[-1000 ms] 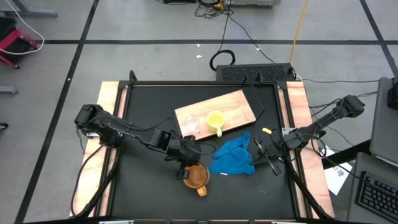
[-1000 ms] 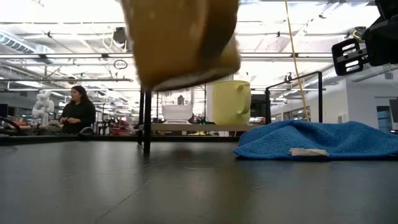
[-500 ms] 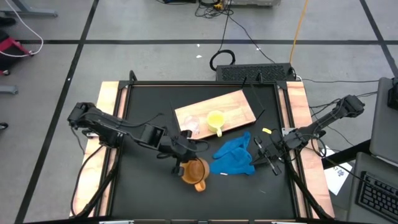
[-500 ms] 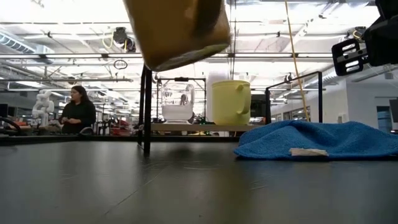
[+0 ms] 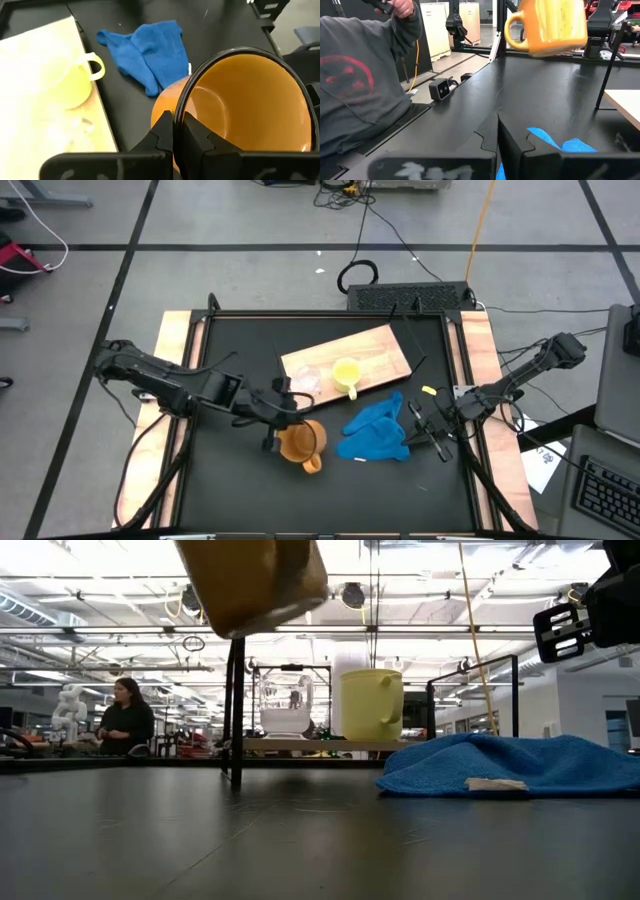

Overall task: Stack small to large cups/mugs on shelf
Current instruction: Put the orange mug on the shelf

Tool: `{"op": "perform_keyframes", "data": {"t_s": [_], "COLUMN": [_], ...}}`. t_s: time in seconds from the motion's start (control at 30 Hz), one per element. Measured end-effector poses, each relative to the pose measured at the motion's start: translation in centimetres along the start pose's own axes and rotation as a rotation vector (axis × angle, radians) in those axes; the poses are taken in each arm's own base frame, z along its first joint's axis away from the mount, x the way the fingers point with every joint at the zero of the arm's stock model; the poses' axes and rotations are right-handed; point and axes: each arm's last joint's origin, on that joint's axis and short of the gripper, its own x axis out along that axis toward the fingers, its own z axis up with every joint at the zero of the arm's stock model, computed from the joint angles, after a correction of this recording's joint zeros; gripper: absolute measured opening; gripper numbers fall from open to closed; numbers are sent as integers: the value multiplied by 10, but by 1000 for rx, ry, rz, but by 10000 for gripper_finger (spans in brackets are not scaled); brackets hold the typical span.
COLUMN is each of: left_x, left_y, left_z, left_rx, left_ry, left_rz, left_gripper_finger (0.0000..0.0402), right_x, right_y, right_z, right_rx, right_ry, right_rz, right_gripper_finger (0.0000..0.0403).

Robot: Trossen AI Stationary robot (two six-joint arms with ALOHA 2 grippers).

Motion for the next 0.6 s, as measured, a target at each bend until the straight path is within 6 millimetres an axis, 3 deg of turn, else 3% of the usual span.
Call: {"op": "perform_keyframes", "data": {"t_s": [0.23,0.47,0.6], "left_x": [-14,-6,0], "left_y": [5,7,7], "left_z": [-24,-61,-71], "left_rx": [-19,-43,-55], "left_ry": [-49,-150,-215], "left_rz": [14,4,-14], "left_gripper_finger": [14,14,14], "right_x": [0,0,0], "right_y": [0,0,0], "right_z": [0,0,0], "right_rx": [18,17,23], "right_ry": [-1,0,0], "right_rz": [0,0,0], "right_gripper_finger": [0,0,0]}}
